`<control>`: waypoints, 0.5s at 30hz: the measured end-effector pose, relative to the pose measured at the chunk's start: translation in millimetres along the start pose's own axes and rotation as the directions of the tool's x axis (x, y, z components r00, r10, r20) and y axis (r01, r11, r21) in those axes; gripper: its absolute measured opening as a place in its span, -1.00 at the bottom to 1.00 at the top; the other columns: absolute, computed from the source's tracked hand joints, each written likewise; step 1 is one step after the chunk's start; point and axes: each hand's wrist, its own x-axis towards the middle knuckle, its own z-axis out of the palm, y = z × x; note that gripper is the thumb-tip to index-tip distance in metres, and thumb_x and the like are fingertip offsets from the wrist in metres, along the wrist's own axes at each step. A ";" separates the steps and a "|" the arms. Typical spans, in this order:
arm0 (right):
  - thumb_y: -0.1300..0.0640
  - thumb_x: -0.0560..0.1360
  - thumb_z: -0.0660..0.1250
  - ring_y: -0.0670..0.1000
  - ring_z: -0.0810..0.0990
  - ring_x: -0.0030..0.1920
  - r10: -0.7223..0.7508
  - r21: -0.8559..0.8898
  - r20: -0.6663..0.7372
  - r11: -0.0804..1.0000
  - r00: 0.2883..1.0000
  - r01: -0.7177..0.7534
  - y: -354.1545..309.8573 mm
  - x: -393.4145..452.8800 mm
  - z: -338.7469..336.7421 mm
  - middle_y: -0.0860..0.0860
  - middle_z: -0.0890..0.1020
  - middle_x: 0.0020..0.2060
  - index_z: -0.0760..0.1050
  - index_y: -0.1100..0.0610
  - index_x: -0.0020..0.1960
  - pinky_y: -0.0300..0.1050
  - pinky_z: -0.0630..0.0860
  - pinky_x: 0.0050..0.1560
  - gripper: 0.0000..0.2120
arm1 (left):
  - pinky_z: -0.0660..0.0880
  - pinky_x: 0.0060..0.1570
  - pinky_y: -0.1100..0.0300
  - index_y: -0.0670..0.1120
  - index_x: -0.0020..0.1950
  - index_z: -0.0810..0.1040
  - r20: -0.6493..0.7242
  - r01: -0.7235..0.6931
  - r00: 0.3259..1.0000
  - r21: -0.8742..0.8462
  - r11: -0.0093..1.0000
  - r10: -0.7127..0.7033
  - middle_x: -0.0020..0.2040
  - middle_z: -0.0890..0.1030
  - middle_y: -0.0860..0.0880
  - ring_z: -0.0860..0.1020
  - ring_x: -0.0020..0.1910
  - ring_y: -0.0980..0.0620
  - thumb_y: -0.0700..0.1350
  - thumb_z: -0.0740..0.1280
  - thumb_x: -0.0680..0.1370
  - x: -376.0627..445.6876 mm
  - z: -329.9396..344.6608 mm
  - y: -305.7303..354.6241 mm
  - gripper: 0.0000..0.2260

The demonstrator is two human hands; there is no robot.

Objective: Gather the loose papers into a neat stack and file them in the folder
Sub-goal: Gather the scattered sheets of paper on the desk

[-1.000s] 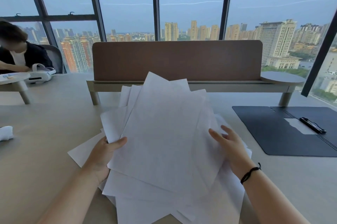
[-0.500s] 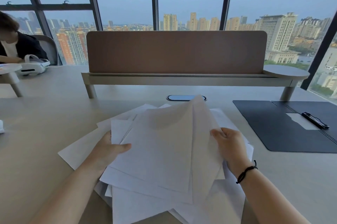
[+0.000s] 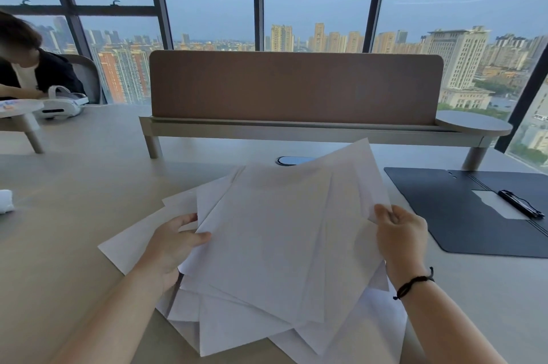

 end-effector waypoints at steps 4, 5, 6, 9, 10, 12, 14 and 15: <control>0.29 0.50 0.30 0.02 0.10 -0.38 0.064 0.151 -0.038 0.987 0.997 -0.058 -2.4 1.7 -3.3 -0.10 0.12 -0.54 0.15 0.11 -0.41 -0.03 0.13 -0.31 -0.57 | 0.57 0.10 -0.28 -0.04 0.02 0.63 -0.071 -0.027 0.997 -0.002 1.000 0.027 0.03 0.70 -0.22 0.67 0.02 -0.26 -0.38 0.47 0.41 3.7 -2.4 0.2 -0.70; 0.30 0.50 0.29 0.04 0.12 -0.40 0.125 0.207 -0.029 0.971 0.992 -0.116 -1.4 3.9 -4.5 -0.07 0.17 -0.52 0.20 0.14 -0.41 -0.01 0.17 -0.34 -0.62 | 0.57 0.09 -0.27 -0.05 0.01 0.64 -0.089 -0.033 0.995 -0.006 0.999 0.032 0.01 0.70 -0.22 0.67 0.00 -0.26 -0.38 0.46 0.42 4.7 -2.7 0.1 -0.71; 0.31 0.50 0.28 0.06 0.17 -0.43 0.192 0.230 0.006 0.955 0.981 -0.188 -1.1 4.1 -4.9 0.00 0.26 -0.48 0.29 0.20 -0.38 -0.03 0.25 -0.37 -0.68 | 0.59 0.06 -0.24 -0.07 0.02 0.65 -0.103 -0.034 0.994 -0.004 0.999 0.034 -0.02 0.70 -0.21 0.67 -0.03 -0.24 -0.38 0.46 0.42 4.4 -2.6 0.6 -0.73; 0.24 0.50 0.37 0.13 0.51 -0.36 0.306 0.173 0.235 0.921 0.922 -0.350 -0.9 -2.3 -4.1 0.19 0.54 -0.32 0.55 0.25 -0.19 0.09 0.59 -0.23 -0.89 | 0.64 -0.20 0.01 -0.16 0.01 0.67 -0.055 -0.031 0.998 0.051 0.998 0.034 -0.14 0.73 -0.16 0.70 -0.23 -0.14 -0.37 0.46 0.44 -0.1 0.7 1.1 -0.81; 0.23 0.51 0.39 0.14 0.61 -0.29 0.298 0.112 0.288 0.933 0.910 -0.341 -3.7 -6.4 -3.8 0.17 0.63 -0.25 0.59 0.16 -0.13 0.11 0.65 -0.15 -0.95 | 0.63 -0.25 0.07 -0.19 -0.01 0.68 -0.011 -0.035 0.999 0.094 0.995 0.037 -0.16 0.75 -0.16 0.70 -0.27 -0.12 -0.35 0.47 0.44 -2.2 1.4 1.5 -0.84; 0.23 0.51 0.41 0.07 0.67 -0.17 0.258 -0.043 0.357 0.965 0.898 -0.260 -7.2 -12.1 -0.9 0.05 0.68 -0.15 0.55 0.02 -0.06 0.08 0.69 -0.08 -0.87 | 0.65 -0.17 0.04 -0.20 -0.03 0.71 0.068 -0.051 0.997 0.214 0.975 0.037 -0.14 0.76 -0.16 0.73 -0.23 -0.13 -0.29 0.51 0.44 -3.3 0.8 1.2 -0.87; 0.24 0.51 0.39 0.14 0.68 -0.10 0.269 -0.092 0.387 0.963 0.882 -0.253 -8.5 -14.1 3.3 0.05 0.69 -0.10 0.55 -0.02 0.00 0.19 0.68 0.00 -0.83 | 0.65 -0.02 -0.07 -0.15 -0.03 0.72 0.121 -0.090 0.991 0.324 0.942 0.053 -0.12 0.77 -0.11 0.74 -0.14 -0.14 -0.21 0.52 0.45 -1.9 -1.7 0.8 -0.89; 0.25 0.52 0.37 0.17 0.68 -0.09 0.301 -0.073 0.377 0.952 0.876 -0.296 -9.4 -14.4 3.4 0.08 0.68 -0.10 0.57 0.03 0.02 0.23 0.66 0.06 -0.85 | 0.64 0.03 -0.10 -0.13 -0.03 0.73 0.125 -0.106 0.990 0.359 0.928 0.064 -0.12 0.77 -0.09 0.73 -0.11 -0.14 -0.18 0.51 0.47 -0.6 -2.8 0.0 -0.90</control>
